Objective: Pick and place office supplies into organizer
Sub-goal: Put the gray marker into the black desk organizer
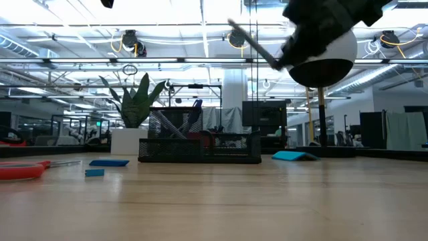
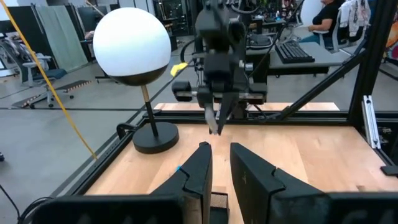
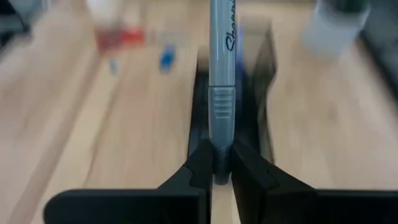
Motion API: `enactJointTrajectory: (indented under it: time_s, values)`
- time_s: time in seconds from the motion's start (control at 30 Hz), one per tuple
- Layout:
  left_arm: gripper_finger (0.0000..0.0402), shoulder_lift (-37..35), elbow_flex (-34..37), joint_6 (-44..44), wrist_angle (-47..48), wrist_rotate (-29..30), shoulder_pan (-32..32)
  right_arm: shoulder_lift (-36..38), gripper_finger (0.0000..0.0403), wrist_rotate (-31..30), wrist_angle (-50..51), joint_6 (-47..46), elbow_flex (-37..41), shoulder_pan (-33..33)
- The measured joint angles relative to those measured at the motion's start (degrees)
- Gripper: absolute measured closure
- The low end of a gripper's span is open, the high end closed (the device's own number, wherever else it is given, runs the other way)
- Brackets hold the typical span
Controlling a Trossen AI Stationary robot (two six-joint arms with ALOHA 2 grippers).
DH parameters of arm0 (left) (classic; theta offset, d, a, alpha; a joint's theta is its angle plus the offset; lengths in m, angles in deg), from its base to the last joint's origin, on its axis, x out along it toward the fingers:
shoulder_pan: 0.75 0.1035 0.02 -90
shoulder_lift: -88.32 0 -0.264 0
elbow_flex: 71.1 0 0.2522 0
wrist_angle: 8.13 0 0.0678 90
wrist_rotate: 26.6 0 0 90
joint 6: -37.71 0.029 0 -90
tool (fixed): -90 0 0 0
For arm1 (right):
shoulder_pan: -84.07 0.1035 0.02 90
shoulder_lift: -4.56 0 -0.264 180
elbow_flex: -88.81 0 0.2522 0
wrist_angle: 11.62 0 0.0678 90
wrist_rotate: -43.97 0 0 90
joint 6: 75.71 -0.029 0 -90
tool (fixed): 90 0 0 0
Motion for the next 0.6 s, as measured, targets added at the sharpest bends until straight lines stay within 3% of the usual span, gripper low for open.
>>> enactJointTrajectory:
  time_s: [0.27,0.37,0.47,0.6]
  values:
    - [0.0334,0.1,0.0,2.1,-0.1,-2.2,0.0,-2.1,0.0377,0.4,-37.5,2.8,7.9,1.0]
    - [0.0334,1.5,0.0,4.3,-2.4,-2.6,0.2,-4.8,0.0377,4.2,-50.5,2.1,9.2,1.0]
    - [0.0334,4.0,0.0,8.8,-6.3,-4.7,0.2,-8.0,0.0377,7.5,-57.6,0.5,9.2,1.1]
    - [0.0334,8.3,0.0,15.4,-14.3,-9.6,0.4,-12.1,0.0377,7.5,-62.4,-0.8,9.0,1.0]
